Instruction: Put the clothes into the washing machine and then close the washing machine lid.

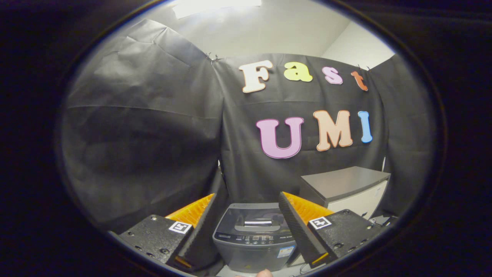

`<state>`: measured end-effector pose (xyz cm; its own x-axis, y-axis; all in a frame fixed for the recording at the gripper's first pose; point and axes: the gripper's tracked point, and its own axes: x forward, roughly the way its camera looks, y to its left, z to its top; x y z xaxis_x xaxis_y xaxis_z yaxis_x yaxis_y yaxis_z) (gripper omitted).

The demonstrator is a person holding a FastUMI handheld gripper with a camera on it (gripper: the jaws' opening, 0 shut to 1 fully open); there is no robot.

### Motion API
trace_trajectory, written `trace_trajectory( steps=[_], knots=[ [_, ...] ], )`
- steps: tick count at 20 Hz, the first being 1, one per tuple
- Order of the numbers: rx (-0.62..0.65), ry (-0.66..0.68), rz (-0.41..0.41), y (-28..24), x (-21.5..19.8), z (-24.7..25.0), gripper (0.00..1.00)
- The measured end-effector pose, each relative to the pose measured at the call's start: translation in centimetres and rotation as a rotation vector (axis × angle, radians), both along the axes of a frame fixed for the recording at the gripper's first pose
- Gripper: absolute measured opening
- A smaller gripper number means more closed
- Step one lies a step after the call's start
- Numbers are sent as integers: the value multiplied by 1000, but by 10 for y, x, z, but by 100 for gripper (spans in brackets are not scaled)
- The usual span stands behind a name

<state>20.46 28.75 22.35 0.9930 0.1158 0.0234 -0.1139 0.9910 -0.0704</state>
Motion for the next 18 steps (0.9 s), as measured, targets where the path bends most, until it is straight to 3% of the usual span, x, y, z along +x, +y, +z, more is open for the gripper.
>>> trace_trajectory(
  steps=[18],
  knots=[
    [-42, -28, -65, -38, 3, -3, 95]
  ],
)
